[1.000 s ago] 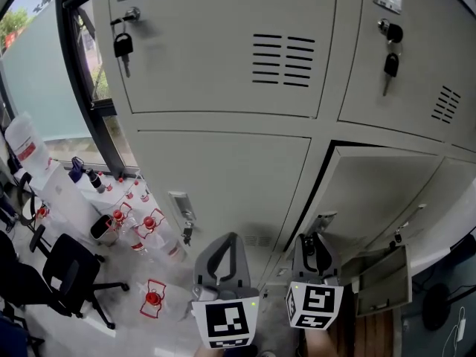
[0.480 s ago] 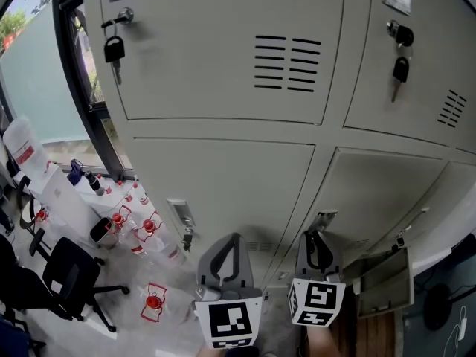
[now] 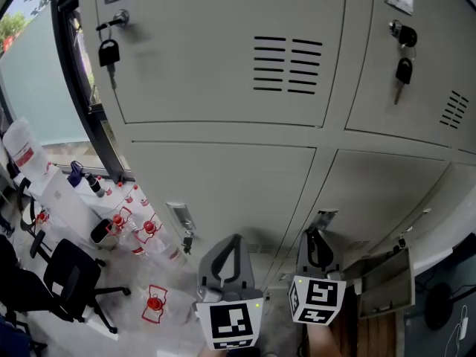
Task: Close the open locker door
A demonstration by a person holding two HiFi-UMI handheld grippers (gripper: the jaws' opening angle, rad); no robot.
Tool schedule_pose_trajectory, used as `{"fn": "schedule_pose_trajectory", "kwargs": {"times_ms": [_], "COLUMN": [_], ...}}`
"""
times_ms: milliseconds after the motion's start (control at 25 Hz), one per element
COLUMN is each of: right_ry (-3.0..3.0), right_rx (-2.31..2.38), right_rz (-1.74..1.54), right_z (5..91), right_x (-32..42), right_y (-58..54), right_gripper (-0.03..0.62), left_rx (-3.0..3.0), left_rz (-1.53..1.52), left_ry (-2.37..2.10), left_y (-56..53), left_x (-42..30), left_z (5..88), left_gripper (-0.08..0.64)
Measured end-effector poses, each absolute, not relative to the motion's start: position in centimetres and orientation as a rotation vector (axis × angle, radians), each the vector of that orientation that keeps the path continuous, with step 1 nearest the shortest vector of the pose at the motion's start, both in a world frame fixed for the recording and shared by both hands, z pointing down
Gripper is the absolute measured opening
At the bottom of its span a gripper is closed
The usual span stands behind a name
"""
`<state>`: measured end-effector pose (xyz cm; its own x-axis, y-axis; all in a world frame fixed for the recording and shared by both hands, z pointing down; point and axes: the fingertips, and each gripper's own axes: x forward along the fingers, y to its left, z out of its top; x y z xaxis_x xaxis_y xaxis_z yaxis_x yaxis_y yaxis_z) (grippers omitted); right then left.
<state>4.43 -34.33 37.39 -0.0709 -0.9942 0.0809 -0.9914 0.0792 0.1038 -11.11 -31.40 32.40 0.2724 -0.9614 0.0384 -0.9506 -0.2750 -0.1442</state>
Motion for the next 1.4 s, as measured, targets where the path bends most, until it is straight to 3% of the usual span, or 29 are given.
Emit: {"fn": "schedule_pose_trajectory", "kwargs": {"times_ms": [440, 560, 880, 1400], "right_ry": [-2.238, -2.213, -1.994, -1.45], "right_rx": [2.084, 2.131, 2.347, 2.7], "right_rz": [-0.025, -0.033, -0.039, 0.071], "right_z": [37.3, 36.8, 36.2, 38.8], "right_x": [5.3, 6.9, 14.4, 27.4], "right_y": [-32.3, -30.9, -26.0, -12.9], "right_gripper": [0.074, 0.124, 0.167, 0.184], "left_rx": [-2.475, -2.524, -2.657, -2.906], "left_rz": [-0.171, -0.154, -0.138, -0.13], "left_ry": [1.745, 1.703, 1.436, 0.938], "left_y": [-31.0, -30.6, -29.1, -23.0], "left_x": [-9.1, -7.5, -0.7, 12.6], "left_z": [32.1, 32.0, 32.2, 33.8], "left_gripper": [0.002, 0.002, 0.002, 0.002]}}
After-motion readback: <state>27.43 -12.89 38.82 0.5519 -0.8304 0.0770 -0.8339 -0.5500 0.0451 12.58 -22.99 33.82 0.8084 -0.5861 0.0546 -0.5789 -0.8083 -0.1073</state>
